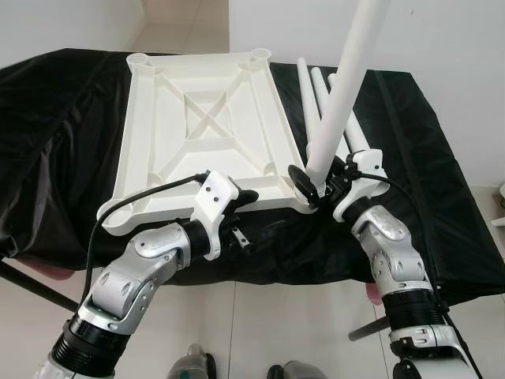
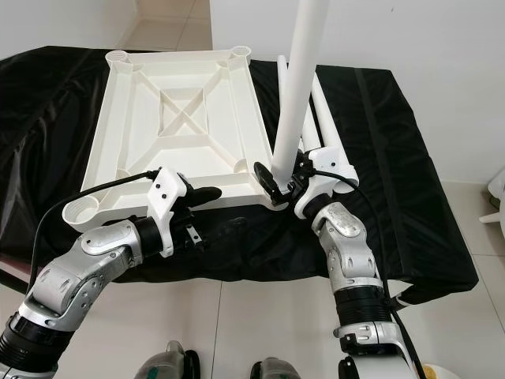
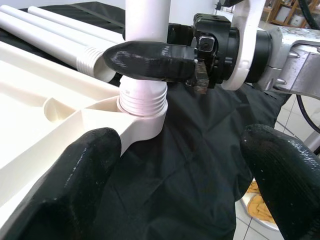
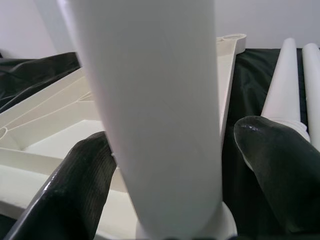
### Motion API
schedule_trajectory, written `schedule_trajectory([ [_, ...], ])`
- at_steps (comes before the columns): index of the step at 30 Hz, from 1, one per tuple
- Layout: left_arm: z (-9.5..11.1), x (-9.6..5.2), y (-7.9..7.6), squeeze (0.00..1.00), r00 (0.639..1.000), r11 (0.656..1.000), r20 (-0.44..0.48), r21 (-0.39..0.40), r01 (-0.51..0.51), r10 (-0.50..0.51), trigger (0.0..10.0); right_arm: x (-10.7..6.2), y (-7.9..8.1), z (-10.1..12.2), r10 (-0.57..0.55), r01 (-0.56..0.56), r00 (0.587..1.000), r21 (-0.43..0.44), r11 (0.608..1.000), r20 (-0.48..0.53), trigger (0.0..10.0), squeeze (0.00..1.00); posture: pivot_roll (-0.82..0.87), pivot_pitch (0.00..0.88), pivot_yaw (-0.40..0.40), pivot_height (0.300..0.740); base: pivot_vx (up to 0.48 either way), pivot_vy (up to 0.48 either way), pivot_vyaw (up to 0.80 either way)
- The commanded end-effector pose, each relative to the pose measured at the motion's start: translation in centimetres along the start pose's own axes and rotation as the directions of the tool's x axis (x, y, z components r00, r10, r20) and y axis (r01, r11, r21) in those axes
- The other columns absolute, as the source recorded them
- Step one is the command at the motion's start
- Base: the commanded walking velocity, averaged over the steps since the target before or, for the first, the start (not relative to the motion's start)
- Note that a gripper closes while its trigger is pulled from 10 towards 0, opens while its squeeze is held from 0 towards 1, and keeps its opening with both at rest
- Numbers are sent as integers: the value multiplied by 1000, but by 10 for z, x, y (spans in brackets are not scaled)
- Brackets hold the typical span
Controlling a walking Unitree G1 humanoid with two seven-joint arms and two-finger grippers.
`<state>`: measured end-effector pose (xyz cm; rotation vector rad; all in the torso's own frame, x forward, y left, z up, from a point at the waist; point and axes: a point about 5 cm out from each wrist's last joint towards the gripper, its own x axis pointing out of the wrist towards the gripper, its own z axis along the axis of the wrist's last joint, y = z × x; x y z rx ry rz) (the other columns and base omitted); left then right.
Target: Building children table
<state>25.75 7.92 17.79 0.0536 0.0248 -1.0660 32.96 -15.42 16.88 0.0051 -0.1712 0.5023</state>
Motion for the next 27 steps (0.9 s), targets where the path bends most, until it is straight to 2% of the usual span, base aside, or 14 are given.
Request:
schedule_trajectory([
  [1, 3, 1, -5, 0, 999, 999, 4, 16, 48, -48, 10000, 0, -4, 0, -16, 16, 1000, -6, 1000, 5, 10000, 0, -9, 78, 10, 740, 0, 0, 0],
  [2, 3, 2, -5, 0, 999, 999, 4, 14, 49, -49, 10000, 1, -4, -1, -21, 21, 1000, -5, 1000, 6, 4824, 0, -9, 79, 9, 740, 0, 0, 0],
  [3, 3, 2, -5, 0, 999, 999, 4, 14, 49, -49, 10000, 1, -4, -1, -21, 21, 1000, -5, 1000, 6, 4824, 0, -9, 79, 9, 740, 0, 0, 0],
  [4, 3, 2, -6, 0, 999, 999, 3, 14, 52, -52, 10000, 1, -4, -1, -21, 21, 1000, 13, 1000, 17, 275, 0, -8, 81, 9, 740, 0, 0, 0],
  [6, 2, 2, -7, 0, 998, 998, 1, 13, 56, -56, 10000, 1, -4, -2, -22, 21, 999, 26, 999, 24, 0, 0, -7, 82, 9, 740, 0, 0, 0],
  [18, 1, 2, -11, 0, 998, 998, -2, 5, 69, -69, 10000, -1, -5, -4, -30, 29, 999, 27, 999, 23, 0, 0, -4, 90, 6, 740, 0, 0, 0],
  [21, 1, 2, -13, 0, 997, 997, 0, 1, 71, -71, 10000, -5, -5, -2, -85, 83, 996, 43, 996, 25, 0, 0, -5, 97, 1, 740, 0, 0, 0],
  [23, 0, 2, -14, 0, 998, 998, 1, -5, 69, -69, 10000, -8, -6, -1, -177, 175, 984, 71, 982, 17, 0, 0, -7, 98, 2, 740, 0, 0, 0],
  [27, 0, 2, -14, 0, 998, 998, 0, -5, 70, -70, 10000, -9, -7, -4, -243, 242, 970, 90, 966, -3, 0, 0, -9, 102, 1, 740, 0, 0, 0],
])
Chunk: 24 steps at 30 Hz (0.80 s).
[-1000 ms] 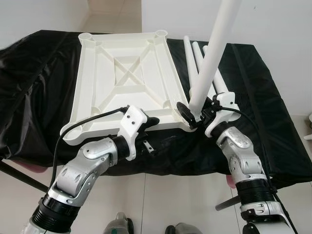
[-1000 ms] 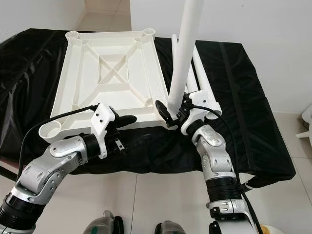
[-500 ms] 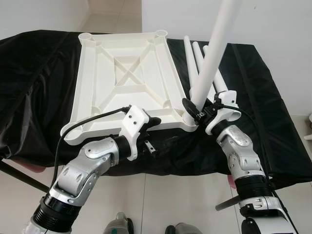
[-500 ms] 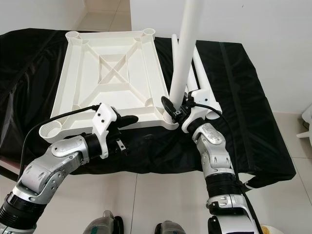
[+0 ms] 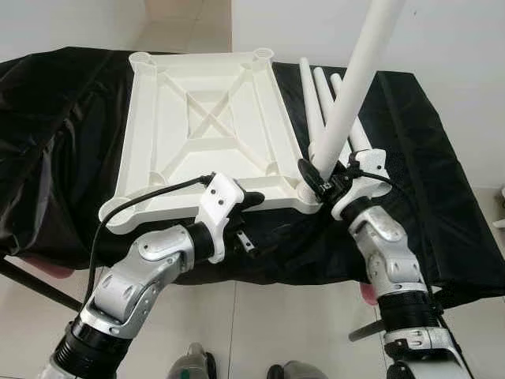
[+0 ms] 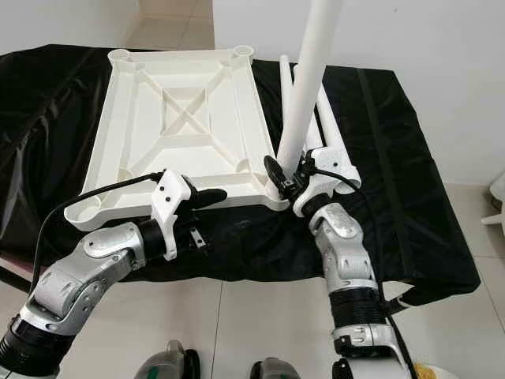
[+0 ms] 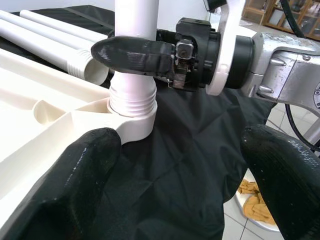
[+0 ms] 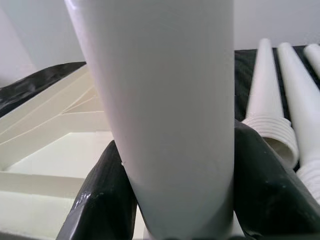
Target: Building children table
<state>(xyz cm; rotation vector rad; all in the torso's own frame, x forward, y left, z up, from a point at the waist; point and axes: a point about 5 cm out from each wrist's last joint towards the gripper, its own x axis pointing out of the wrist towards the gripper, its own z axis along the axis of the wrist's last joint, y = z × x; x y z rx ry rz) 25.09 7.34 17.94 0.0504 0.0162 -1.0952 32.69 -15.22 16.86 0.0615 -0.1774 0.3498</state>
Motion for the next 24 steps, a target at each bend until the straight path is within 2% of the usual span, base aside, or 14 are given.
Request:
schedule_trajectory([
  [1, -2, 0, -6, 0, 999, 999, -9, -8, 42, -42, 10000, -6, -11, -4, -109, 110, 994, 45, 993, -17, 0, 0, -10, 102, 1, 740, 0, 0, 0],
  [3, -2, 0, -6, 0, 999, 999, -9, -8, 42, -42, 10000, -6, -11, -4, -109, 110, 994, 45, 993, -17, 0, 0, -10, 102, 1, 740, 0, 0, 0],
  [8, -2, 0, -6, 0, 999, 999, -11, -7, 42, -42, 10000, -7, -10, -5, -192, 193, 981, 56, 980, -19, 0, 0, -12, 105, 2, 740, 0, 0, 0],
  [13, -2, 0, -7, 0, 999, 999, -11, -8, 45, -45, 10000, -5, 5, -5, -292, 293, 956, 107, 950, -28, 0, 0, -10, 100, 0, 740, 0, 0, 0],
  [20, -2, 1, -7, 0, 999, 999, -11, -8, 45, -45, 10000, -3, 15, -7, -379, 383, 924, 111, 917, -60, 0, 0, -8, 88, -6, 740, 0, 0, 0],
  [24, -2, 2, -8, 0, 999, 999, -9, -6, 48, -48, 10000, -1, 22, -8, -393, 398, 917, 104, 911, -70, 0, 0, -6, 76, -6, 740, 0, 0, 0],
])
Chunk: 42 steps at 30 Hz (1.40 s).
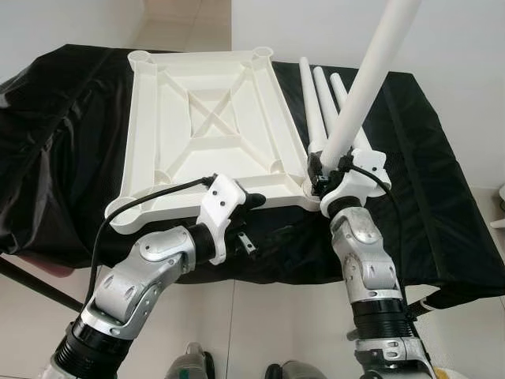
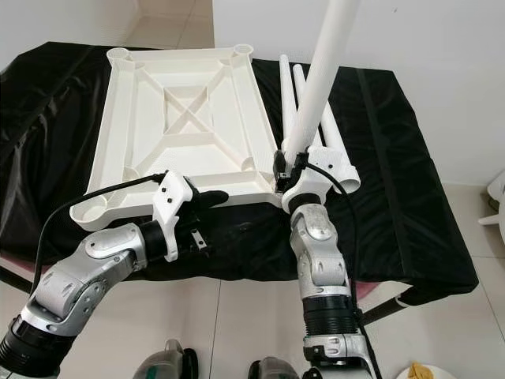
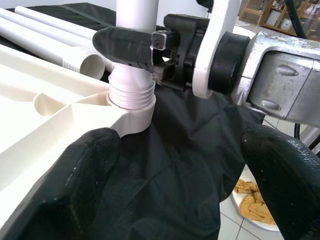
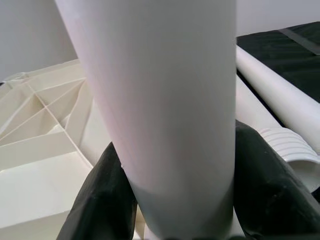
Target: Building children table
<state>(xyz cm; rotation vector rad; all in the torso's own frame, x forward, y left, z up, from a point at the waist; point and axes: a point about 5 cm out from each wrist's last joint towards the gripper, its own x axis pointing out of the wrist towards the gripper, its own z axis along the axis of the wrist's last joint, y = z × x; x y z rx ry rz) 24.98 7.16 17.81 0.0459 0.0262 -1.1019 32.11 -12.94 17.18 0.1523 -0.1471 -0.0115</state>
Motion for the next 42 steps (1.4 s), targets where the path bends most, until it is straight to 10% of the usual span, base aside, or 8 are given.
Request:
schedule_trajectory([
  [1, -1, 1, -6, 0, 999, 999, -4, 4, 42, -42, 10000, -2, -3, -8, -34, 36, 998, 40, 999, -45, 0, 0, -6, 72, -6, 740, 0, 0, 0],
  [3, -1, 1, -5, 0, 999, 999, -4, 5, 43, -43, 10000, -2, -3, -8, -32, 34, 999, 38, 999, -41, 0, 0, -6, 72, -6, 740, 0, 0, 0],
  [6, 0, 1, -4, 0, 999, 999, -5, 9, 43, -43, 10000, -1, 0, -4, 18, -18, 1000, 32, 999, -26, 10000, 0, -6, 68, -5, 740, 0, 0, 0],
  [7, 0, 1, -4, 0, 999, 999, -5, 9, 43, -43, 10000, -1, 0, -4, 18, -18, 1000, 32, 999, -26, 10000, 0, -6, 68, -5, 740, 0, 0, 0],
  [8, 0, 1, -4, 0, 999, 999, -4, 11, 44, -44, 10000, -1, 1, -3, 45, -45, 999, 24, 999, -11, 10000, 1000, -8, 61, -4, 740, 0, 0, 0],
  [17, 0, 3, -4, 0, 999, 999, -2, 14, 49, -49, 10000, 2, -6, 6, 181, -180, 983, -32, 983, 16, 10000, 1000, -14, 54, -2, 740, 0, 0, 0],
  [18, 0, 3, -4, 0, 999, 999, -3, 15, 50, -50, 10000, 4, -10, 9, 228, -227, 973, -54, 972, 15, 10000, 0, -15, 53, -1, 740, 0, 0, 0],
  [42, 4, 5, -2, 0, 999, 999, 8, 19, 46, -46, 10000, 36, -37, 5, 564, -574, 819, -130, 809, -110, 10000, 0, -3, 61, 11, 740, 0, 0, 0],
])
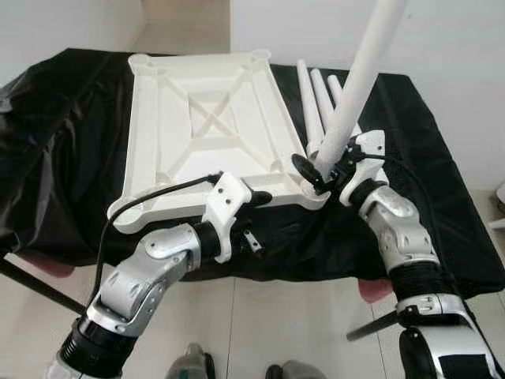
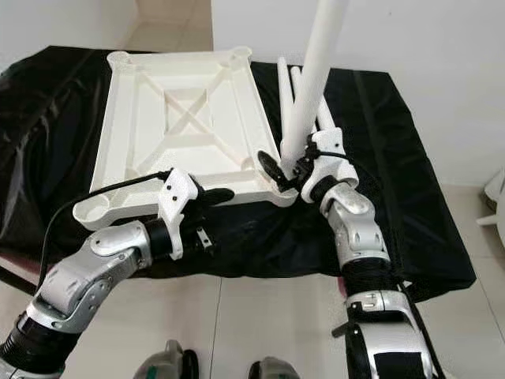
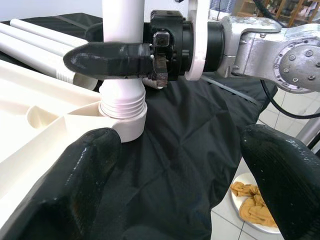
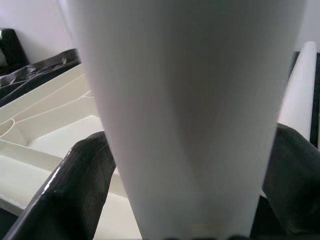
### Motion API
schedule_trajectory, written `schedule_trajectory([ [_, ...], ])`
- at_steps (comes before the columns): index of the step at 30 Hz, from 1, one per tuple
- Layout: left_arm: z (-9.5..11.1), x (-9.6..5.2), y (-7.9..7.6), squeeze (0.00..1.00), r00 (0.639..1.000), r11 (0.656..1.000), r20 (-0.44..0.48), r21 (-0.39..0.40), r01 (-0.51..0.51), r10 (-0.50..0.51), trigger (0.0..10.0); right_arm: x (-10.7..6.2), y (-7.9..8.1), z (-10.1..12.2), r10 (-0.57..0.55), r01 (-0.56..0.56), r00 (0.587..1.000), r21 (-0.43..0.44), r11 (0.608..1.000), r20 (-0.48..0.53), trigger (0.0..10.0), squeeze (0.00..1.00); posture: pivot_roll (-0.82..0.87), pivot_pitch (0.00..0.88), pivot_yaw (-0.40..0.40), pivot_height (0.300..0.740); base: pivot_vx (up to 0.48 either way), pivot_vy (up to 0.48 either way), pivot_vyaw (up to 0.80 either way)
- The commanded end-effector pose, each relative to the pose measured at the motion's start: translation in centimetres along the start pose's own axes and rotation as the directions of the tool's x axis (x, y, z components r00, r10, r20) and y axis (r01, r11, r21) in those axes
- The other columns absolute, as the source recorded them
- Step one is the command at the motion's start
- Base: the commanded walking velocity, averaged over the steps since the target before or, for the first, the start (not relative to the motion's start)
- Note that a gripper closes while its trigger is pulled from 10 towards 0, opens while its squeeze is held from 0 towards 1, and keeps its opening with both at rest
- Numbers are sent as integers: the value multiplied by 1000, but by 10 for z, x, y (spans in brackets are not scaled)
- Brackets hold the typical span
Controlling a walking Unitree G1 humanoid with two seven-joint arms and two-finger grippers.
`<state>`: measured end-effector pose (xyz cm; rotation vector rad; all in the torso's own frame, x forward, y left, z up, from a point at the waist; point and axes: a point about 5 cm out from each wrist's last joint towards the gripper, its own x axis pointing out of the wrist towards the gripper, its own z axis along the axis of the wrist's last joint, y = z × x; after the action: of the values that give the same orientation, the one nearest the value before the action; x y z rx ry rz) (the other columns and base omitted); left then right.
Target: Building children table
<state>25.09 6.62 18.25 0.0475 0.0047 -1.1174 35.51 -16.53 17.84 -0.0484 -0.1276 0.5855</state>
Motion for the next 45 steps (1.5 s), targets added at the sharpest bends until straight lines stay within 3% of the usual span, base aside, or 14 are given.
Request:
schedule_trajectory([
  [1, -1, -1, -1, 0, 1000, 1000, -7, 6, 26, -26, 10000, -1, -6, -3, 0, 0, 1000, -2, 1000, -14, 10000, 0, 1, 63, 9, 740, 0, 0, 0],
  [3, -1, -1, 0, 0, 1000, 1000, -7, 6, 23, -23, 10000, -1, -8, -4, -5, 4, 1000, -5, 1000, -21, 10000, 0, 3, 66, 9, 740, 0, 0, 0],
  [4, 0, -1, 0, 0, 1000, 1000, -6, 6, 20, -20, 10000, 0, -10, -6, -6, 6, 1000, -5, 1000, -27, 8235, 0, 4, 67, 8, 740, 0, 0, 0],
  [6, 0, -1, 0, 0, 1000, 1000, -6, 6, 20, -20, 10000, 0, -10, -6, -6, 6, 1000, -5, 1000, -27, 8235, 0, 4, 67, 8, 740, 0, 0, 0],
  [7, 0, -2, 0, 0, 1000, 1000, -6, 6, 18, -18, 10000, -1, -12, -8, -10, 10, 999, 1, 1000, -32, 4078, 0, 6, 71, 7, 740, 0, 0, 0],
  [8, 0, -2, 0, 0, 1000, 1000, -6, 6, 18, -18, 10000, -1, -12, -8, -10, 10, 999, 1, 1000, -32, 4078, 0, 6, 71, 7, 740, 0, 0, 0],
  [9, 0, -2, 0, 0, 1000, 1000, -5, 4, 15, -15, 10000, -1, -14, -10, -10, 10, 999, 5, 1000, -34, 0, 0, 7, 74, 6, 740, 0, 0, 0],
  [26, -1, -2, -3, 0, 1000, 1000, -1, -7, 9, -9, 10000, -11, -17, -12, -62, 61, 998, 39, 997, 12, 0, 0, -2, 94, -1, 740, 0, 0, 0],
  [36, -3, -3, -5, 0, 1000, 1000, -7, -15, 15, -15, 10000, -9, 3, -13, -246, 236, 967, 140, 962, 60, 0, 0, -5, 106, 0, 740, 0, 0, 0],
  [45, -3, -3, -6, 0, 1000, 1000, -7, -19, 17, -17, 10000, -9, 8, -11, -398, 390, 917, 145, 910, 31, 0, 0, -11, 109, 1, 740, 0, 0, 0],
])
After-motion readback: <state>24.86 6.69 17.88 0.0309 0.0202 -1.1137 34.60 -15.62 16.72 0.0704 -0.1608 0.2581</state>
